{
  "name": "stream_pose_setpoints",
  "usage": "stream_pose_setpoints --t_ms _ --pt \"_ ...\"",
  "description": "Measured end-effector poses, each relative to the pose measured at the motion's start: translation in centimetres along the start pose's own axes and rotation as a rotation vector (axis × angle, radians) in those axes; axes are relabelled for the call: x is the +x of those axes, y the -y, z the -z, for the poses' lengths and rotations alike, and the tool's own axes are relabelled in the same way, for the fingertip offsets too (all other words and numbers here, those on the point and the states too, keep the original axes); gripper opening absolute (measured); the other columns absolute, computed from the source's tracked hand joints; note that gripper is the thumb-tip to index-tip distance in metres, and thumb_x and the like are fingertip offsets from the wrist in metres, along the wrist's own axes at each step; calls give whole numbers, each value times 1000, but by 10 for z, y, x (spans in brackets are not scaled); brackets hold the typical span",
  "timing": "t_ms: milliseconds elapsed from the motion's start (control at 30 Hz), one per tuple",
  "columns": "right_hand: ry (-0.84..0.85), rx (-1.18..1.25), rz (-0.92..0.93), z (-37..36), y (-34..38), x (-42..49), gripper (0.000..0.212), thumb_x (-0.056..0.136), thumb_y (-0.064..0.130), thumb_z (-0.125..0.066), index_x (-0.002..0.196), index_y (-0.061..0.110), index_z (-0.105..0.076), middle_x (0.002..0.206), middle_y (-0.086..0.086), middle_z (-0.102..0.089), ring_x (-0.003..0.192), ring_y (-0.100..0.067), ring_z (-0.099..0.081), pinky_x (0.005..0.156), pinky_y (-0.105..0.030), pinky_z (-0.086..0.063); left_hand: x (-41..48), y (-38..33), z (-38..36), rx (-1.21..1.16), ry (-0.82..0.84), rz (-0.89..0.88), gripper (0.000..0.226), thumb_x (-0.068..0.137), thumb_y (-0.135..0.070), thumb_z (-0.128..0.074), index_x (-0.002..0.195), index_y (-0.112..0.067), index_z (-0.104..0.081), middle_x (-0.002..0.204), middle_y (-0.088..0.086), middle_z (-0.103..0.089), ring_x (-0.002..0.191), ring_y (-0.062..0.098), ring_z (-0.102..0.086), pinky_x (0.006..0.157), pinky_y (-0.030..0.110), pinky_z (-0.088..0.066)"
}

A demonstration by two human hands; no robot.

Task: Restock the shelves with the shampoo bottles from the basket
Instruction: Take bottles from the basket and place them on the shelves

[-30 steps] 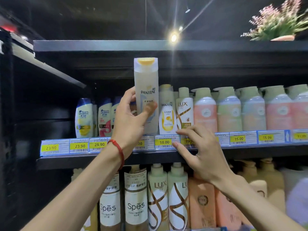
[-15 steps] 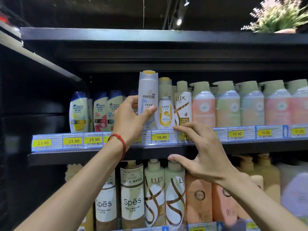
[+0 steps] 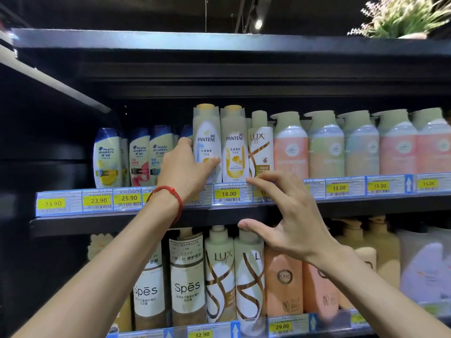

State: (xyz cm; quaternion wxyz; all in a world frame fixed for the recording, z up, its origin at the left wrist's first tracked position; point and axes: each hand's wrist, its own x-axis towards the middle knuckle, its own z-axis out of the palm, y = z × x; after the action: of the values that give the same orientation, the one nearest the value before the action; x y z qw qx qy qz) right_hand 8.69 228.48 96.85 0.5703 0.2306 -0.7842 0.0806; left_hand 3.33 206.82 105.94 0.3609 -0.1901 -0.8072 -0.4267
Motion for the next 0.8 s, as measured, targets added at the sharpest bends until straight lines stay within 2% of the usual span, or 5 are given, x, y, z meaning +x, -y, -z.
stream_pose_setpoints --t_ms 133,300,467,567,800 --pt "-8 -1 -11 -1 -1 0 74 81 64 -77 139 19 -64 123 3 -56 113 -20 -56 97 -36 -46 -1 -3 6 34 37 -9 49 85 -37 -79 126 -20 -57 115 -1 -65 95 17 -60 61 21 -43" --pt "-4 -11 -18 -1 0 0 74 81 63 -77 139 18 -65 121 -1 -58 112 -20 -56 94 -37 -47 -5 -3 5 77 -12 -34 48 85 -37 -80 121 -11 -62 116 5 -70 106 21 -64 83 32 -49" --pt "-17 -17 -17 -1 0 -1 75 81 63 -78 138 17 -65 120 -1 -59 111 -19 -55 94 -34 -45 -4 -3 2 99 -27 -25 48 84 -38 -81 120 -12 -63 116 5 -70 103 19 -63 82 31 -48" --pt "-14 -24 -10 -1 0 0 75 82 64 -76 139 17 -65 121 -1 -58 112 -20 -56 95 -33 -45 -5 -4 -1 158 -25 -16 50 87 -42 -77 121 -9 -61 117 9 -70 108 26 -64 90 41 -54" --pt "19 -38 1 1 -1 1 74 85 63 -74 141 16 -62 124 -3 -59 115 -24 -56 100 -37 -45 -36 -9 0 448 -159 -124 63 98 -54 -54 147 -17 -40 142 6 -54 122 31 -57 85 41 -45"
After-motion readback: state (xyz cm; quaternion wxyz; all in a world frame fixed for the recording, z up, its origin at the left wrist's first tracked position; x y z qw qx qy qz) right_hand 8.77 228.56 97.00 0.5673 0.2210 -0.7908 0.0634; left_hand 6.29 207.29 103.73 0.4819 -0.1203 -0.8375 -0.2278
